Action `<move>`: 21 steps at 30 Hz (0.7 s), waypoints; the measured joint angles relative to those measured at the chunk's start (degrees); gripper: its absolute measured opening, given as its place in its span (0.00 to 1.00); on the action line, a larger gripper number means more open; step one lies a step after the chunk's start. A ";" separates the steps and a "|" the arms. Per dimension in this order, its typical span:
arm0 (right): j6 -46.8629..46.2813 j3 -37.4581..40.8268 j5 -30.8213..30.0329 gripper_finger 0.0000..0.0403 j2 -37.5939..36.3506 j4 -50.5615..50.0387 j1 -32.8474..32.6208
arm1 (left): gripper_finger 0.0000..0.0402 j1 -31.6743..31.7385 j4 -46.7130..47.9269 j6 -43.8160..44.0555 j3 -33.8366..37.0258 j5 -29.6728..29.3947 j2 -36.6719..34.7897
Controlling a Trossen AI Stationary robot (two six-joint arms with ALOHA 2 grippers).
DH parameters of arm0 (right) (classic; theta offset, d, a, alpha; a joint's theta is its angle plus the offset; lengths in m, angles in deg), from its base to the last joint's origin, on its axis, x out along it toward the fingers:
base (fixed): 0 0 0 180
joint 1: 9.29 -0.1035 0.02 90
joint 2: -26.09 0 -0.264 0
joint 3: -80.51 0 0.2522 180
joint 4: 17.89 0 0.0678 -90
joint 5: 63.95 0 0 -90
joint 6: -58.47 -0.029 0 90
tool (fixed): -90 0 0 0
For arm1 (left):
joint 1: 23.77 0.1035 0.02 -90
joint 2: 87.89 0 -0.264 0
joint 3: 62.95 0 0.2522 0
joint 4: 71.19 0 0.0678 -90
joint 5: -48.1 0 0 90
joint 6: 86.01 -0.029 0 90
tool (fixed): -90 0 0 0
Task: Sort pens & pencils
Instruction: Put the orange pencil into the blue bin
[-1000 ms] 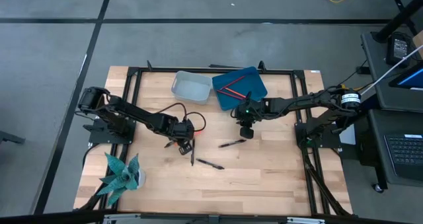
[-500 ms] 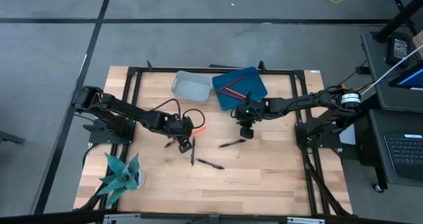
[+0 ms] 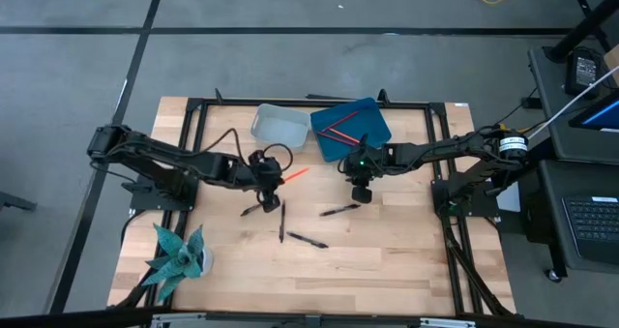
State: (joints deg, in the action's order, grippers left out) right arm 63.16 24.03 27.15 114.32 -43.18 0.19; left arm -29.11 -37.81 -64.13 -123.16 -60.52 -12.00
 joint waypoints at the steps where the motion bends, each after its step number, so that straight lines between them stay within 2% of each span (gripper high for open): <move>1: 0.33 0.00 0.00 0.21 0.00 0.26 0.00 | 0.04 0.21 -0.40 -1.09 -0.01 -0.24 -0.44; 13: 3.24 0.07 0.02 0.21 -1.91 3.22 0.02 | 0.04 5.70 -5.74 -11.65 -0.01 -0.27 -1.12; 17: 4.23 5.95 -0.03 0.21 -8.29 11.57 0.06 | 0.04 7.90 -7.83 -14.96 -0.01 3.45 -1.12; 21: 3.33 15.00 -0.10 0.21 -19.90 18.83 1.50 | 0.04 9.87 -10.76 -17.84 -0.01 5.77 -1.12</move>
State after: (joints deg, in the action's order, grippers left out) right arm 66.48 39.03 27.05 94.41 -24.35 1.69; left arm -19.24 -48.57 -81.97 -123.17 -54.74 -13.11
